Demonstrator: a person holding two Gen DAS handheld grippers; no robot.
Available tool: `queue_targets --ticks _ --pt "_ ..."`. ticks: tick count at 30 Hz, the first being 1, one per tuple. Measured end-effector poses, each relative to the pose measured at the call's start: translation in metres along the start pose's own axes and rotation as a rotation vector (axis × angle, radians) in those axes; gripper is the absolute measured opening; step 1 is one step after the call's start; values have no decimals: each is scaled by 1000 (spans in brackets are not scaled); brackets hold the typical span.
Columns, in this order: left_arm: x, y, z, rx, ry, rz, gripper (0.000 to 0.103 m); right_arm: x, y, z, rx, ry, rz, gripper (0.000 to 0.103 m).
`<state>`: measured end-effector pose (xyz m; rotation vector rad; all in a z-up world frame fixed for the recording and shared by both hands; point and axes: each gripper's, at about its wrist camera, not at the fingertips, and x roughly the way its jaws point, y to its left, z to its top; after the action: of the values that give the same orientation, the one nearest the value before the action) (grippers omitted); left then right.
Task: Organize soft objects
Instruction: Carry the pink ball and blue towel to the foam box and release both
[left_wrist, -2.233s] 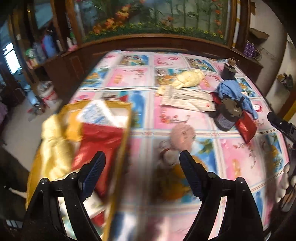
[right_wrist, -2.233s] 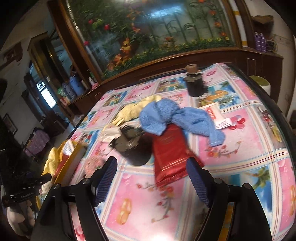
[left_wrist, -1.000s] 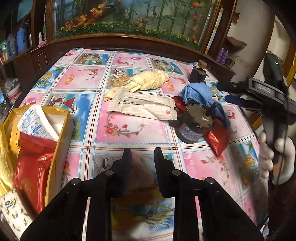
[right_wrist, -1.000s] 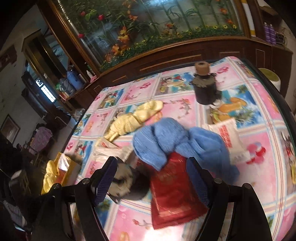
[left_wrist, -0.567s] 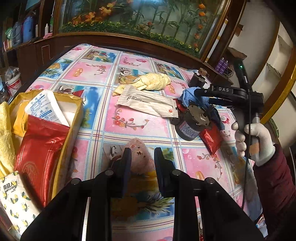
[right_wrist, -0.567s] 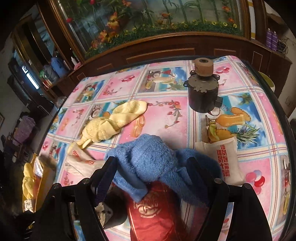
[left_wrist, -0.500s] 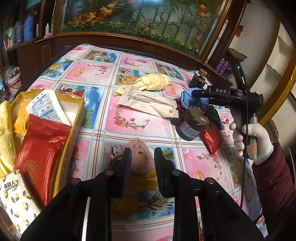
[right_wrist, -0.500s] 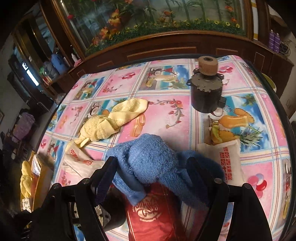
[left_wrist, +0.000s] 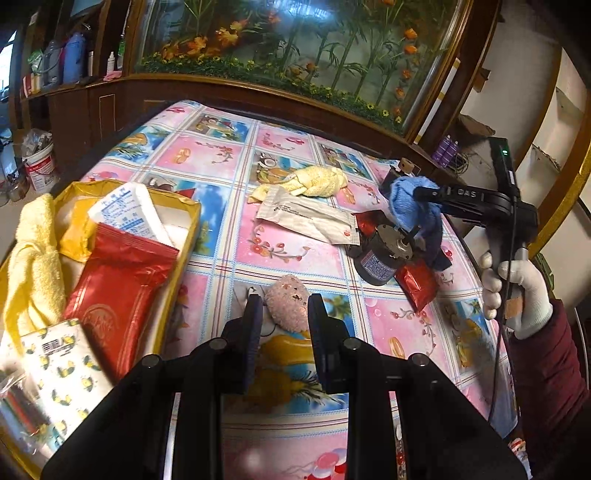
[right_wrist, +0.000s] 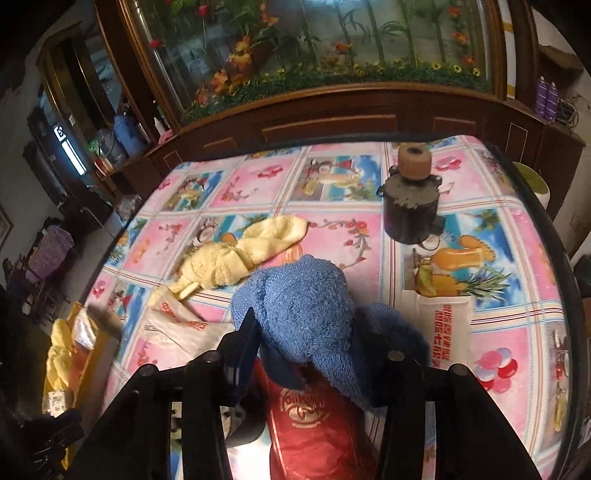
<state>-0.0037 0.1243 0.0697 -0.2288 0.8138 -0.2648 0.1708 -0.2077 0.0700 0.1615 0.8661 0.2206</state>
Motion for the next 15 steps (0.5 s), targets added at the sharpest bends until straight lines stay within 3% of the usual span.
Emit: queue_targets --ticks 3,5,7,9,15 --pt "-1 1 -1 -4 11 8 22 -24 7 -1 -18 -35 2 47" --pt "13 -5 -3 31 54 60 28 -40 14 -5 -34 -55 15 47" --pt "35 -11 -4 61 109 97 59 -55 22 -10 -52 -72 27 48" --pt "57 -16 -3 90 131 138 70 -70 31 -17 -69 -87 49 48" --pt "109 -37 0 165 186 198 70 -111 53 -41 -106 -126 107 47"
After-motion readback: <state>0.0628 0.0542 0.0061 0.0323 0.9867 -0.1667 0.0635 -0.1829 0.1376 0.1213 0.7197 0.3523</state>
